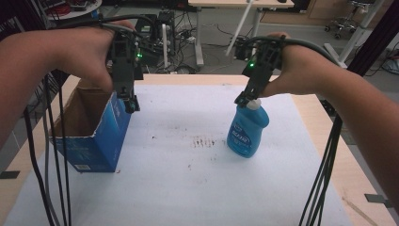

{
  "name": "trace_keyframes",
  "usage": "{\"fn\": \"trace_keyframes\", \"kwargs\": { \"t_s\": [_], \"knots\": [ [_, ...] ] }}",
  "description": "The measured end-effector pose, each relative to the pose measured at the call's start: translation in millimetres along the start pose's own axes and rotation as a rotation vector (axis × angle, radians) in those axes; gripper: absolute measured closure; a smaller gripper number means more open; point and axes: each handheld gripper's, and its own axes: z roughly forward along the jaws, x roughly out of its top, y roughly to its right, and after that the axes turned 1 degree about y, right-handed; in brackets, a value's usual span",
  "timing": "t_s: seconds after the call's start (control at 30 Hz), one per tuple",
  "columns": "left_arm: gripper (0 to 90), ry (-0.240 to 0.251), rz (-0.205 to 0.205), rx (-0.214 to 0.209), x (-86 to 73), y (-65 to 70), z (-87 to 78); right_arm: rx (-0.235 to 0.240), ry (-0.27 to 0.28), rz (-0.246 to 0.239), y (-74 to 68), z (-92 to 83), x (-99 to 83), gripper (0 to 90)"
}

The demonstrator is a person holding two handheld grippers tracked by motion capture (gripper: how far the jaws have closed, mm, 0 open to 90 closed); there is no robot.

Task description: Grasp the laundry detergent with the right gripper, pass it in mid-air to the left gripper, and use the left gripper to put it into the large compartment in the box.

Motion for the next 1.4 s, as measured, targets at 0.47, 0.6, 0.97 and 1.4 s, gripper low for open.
{"fn": "trace_keyframes", "kwargs": {
  "t_s": [0.47,0.6,0.97,1.4],
  "knots": [
    [1.6,-0.012,0.013,-0.002,6.1,3.8,3.0,-0.025,0.168,0.186,-5.9,-12.2,-99.6,3.7],
    [1.6,-0.01,0.018,-0.01,6.2,7.2,6.5,-0.037,0.207,0.214,-10.9,-13.0,-113.8,3.7],
    [1.6,0.003,0.023,-0.009,7.9,12.1,5.8,-0.068,0.397,0.319,-34.9,17.8,-158.0,3.7],
    [1.6,0.003,0.032,-0.009,7.2,14.4,4.0,-0.098,0.573,0.464,-47.1,68.8,-187.4,3.6]
  ]
}}
